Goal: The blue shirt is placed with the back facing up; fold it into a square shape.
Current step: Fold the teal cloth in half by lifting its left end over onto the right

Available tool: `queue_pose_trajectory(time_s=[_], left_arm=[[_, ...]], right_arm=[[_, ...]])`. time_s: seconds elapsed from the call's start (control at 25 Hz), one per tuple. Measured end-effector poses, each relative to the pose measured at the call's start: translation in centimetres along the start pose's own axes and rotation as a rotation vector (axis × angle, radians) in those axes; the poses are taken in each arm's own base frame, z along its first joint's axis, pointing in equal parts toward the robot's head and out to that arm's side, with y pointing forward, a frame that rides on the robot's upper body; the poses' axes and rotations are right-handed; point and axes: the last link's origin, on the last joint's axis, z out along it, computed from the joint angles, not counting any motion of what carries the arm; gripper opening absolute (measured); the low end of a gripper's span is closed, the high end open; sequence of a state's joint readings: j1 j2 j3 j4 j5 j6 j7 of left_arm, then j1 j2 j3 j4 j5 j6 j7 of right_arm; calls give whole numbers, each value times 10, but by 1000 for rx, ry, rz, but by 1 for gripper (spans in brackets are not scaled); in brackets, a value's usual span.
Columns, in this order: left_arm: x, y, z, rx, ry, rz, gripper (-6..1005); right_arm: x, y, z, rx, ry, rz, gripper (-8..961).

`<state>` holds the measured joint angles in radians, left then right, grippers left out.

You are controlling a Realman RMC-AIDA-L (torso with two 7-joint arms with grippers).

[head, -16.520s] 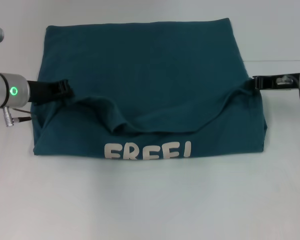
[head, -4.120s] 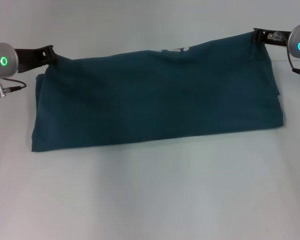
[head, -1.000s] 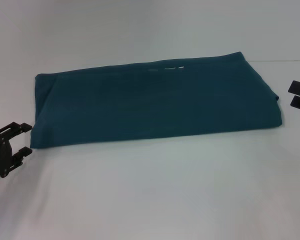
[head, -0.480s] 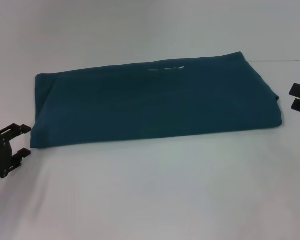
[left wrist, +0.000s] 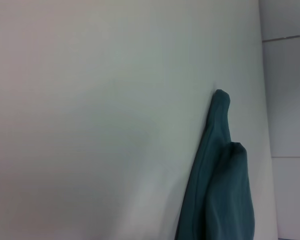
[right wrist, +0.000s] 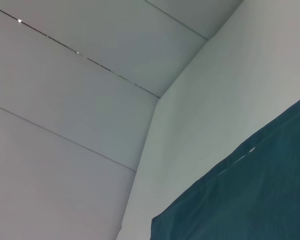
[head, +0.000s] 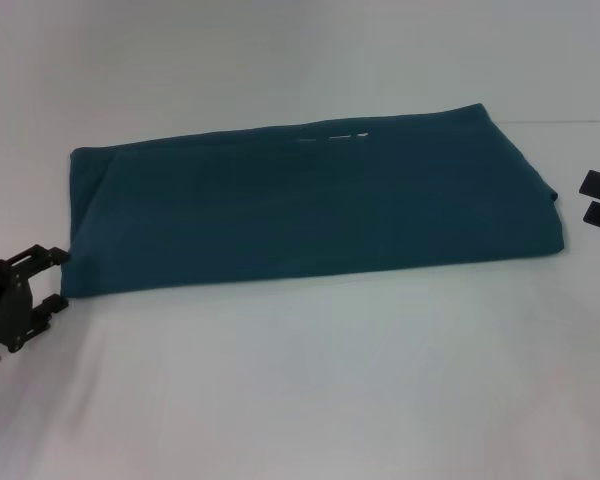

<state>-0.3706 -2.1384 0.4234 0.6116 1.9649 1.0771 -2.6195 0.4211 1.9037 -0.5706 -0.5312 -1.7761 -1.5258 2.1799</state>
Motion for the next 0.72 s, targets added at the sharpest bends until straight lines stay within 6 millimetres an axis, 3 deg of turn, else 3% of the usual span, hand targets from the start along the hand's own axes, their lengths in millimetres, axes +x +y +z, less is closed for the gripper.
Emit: queue_pose_trajectory(time_s=[0.4,0.72], left_arm=[[-1,-2,1,5,2,-5,683],[-4,5,13,9,-11,5,684]], right_arm=[[-1,0,0,0,-2,-1,775],[-1,0,-1,1,-3,0,775]])
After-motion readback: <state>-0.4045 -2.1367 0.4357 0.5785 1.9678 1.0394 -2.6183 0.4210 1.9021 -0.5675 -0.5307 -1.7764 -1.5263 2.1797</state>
